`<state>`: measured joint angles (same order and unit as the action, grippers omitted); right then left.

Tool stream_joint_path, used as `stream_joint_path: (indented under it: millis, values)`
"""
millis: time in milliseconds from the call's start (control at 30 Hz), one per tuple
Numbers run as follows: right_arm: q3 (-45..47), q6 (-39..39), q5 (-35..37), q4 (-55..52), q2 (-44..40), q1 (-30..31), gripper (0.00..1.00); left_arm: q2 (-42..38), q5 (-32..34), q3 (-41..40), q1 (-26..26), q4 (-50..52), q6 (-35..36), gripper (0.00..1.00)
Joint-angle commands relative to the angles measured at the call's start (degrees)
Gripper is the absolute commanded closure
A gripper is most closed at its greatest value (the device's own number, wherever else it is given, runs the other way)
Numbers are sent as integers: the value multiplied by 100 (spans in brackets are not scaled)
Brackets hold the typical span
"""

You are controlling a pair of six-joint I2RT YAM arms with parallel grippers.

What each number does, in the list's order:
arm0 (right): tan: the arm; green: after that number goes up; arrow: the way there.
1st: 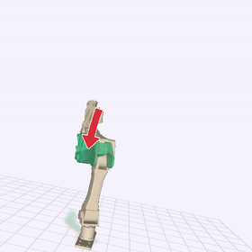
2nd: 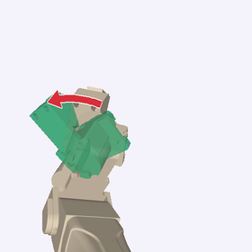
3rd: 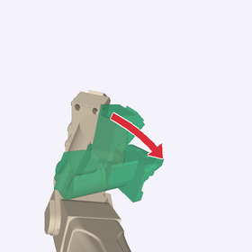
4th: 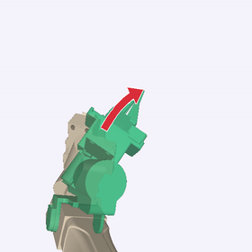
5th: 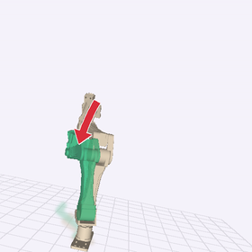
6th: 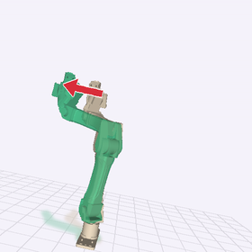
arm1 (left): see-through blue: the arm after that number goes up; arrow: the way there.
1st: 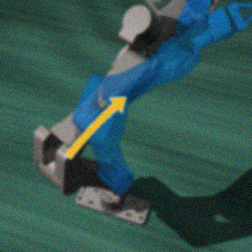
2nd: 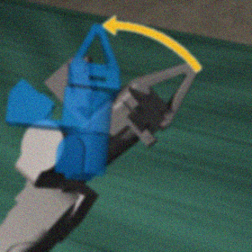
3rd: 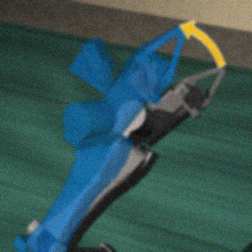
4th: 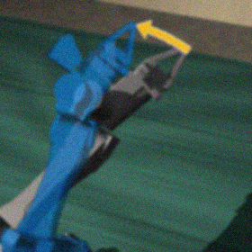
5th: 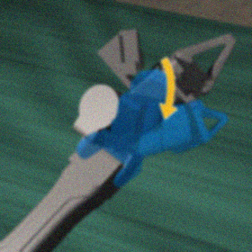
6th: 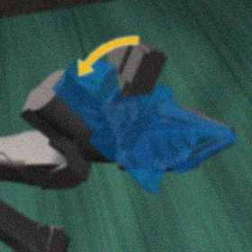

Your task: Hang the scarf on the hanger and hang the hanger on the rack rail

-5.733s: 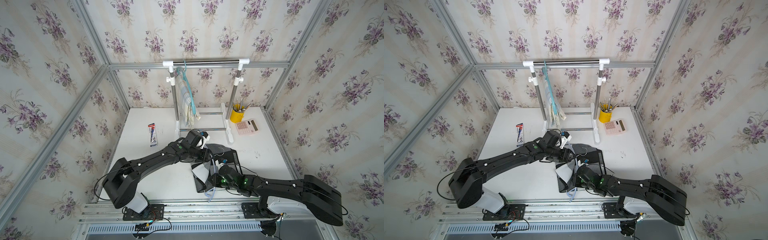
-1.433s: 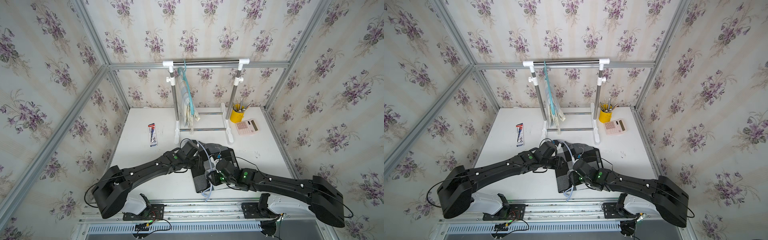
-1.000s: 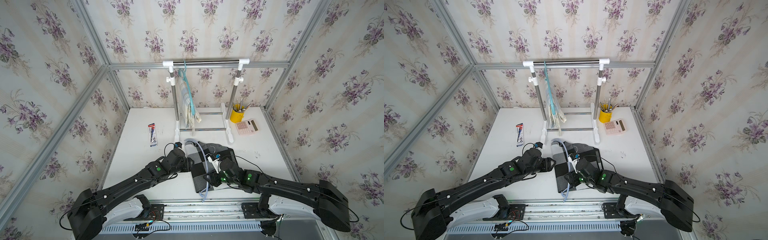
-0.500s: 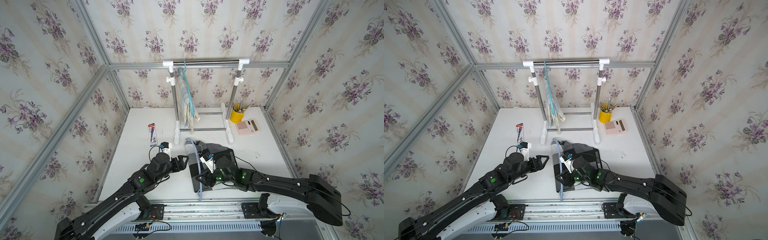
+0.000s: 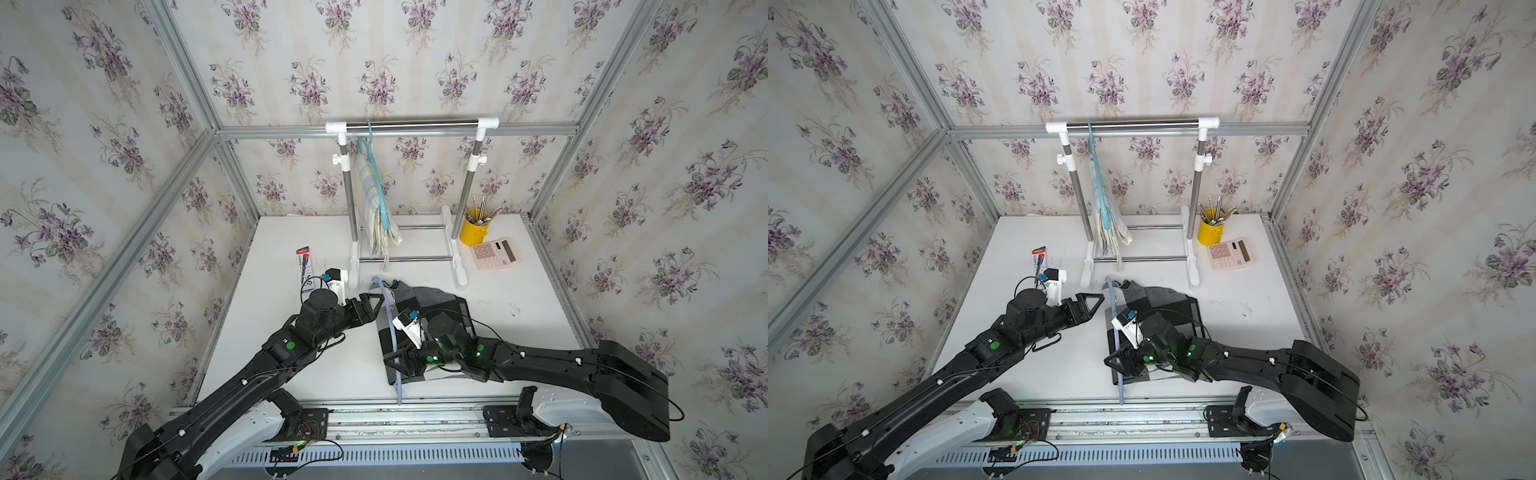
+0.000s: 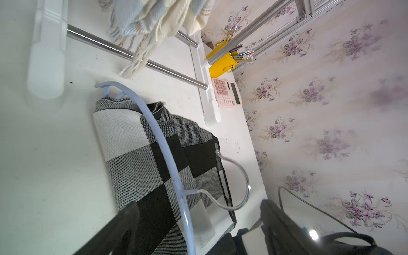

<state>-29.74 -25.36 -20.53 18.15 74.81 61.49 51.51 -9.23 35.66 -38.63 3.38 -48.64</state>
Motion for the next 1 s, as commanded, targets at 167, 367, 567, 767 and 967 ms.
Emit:
stream_joint_path:
  millis: [167, 367, 567, 767, 967]
  values:
    - [-49, 35, -181, 211, 102, 3, 44, 825, -535, 522, 13, -158, 252, 12]
    - [-126, 106, -228, 92, 173, 17, 44, 1349, -578, 1076, 5, 322, 569, 12]
    - [-199, 137, -194, -22, 249, 12, 44, 1988, -758, 1637, 5, 1105, 894, 32]
    - [-264, 158, -181, -98, 322, 20, 45, 2211, -404, 1750, 3, 1614, 1017, 77]
    - [-308, 193, -87, -224, 300, 15, 45, 2109, 49, 1836, 5, 2204, 1062, 96]
